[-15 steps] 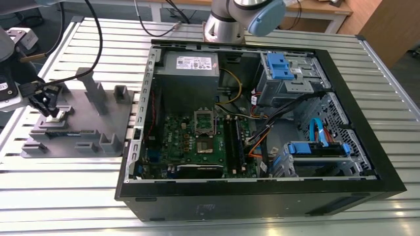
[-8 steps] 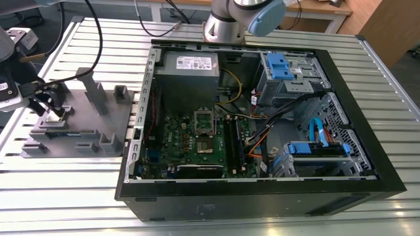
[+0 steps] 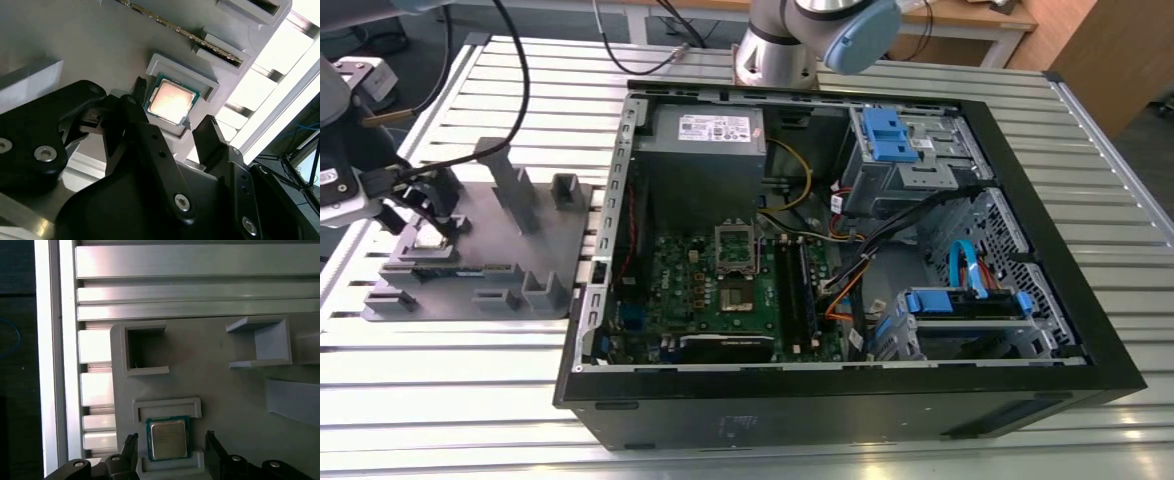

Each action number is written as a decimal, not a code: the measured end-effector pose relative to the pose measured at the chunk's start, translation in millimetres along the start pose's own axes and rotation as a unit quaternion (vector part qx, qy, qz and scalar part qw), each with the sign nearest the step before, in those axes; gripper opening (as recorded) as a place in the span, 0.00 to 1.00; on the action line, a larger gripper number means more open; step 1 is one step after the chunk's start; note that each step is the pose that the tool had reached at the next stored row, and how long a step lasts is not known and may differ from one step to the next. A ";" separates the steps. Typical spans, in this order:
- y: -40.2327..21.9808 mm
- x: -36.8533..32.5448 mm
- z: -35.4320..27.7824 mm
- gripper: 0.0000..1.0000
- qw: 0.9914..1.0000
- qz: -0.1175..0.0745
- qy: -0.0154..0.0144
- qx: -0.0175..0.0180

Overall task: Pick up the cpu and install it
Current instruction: 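Pick up the cpu and move it towards the insertion slot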

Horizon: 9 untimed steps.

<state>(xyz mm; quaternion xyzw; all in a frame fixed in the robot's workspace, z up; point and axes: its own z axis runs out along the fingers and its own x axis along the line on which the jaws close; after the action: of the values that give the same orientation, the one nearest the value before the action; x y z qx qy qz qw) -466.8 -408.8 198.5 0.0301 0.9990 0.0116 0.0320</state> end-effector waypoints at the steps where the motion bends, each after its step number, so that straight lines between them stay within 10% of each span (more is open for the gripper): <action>1: 0.0 0.1 0.4 0.65 1.000 -0.008 0.000 0.000; 9: 1.2 0.5 6.4 0.65 0.999 -0.041 0.001 -0.002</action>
<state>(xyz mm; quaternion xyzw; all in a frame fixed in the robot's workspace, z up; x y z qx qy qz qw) -466.8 -407.4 192.1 -0.0106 0.9994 0.0128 0.0313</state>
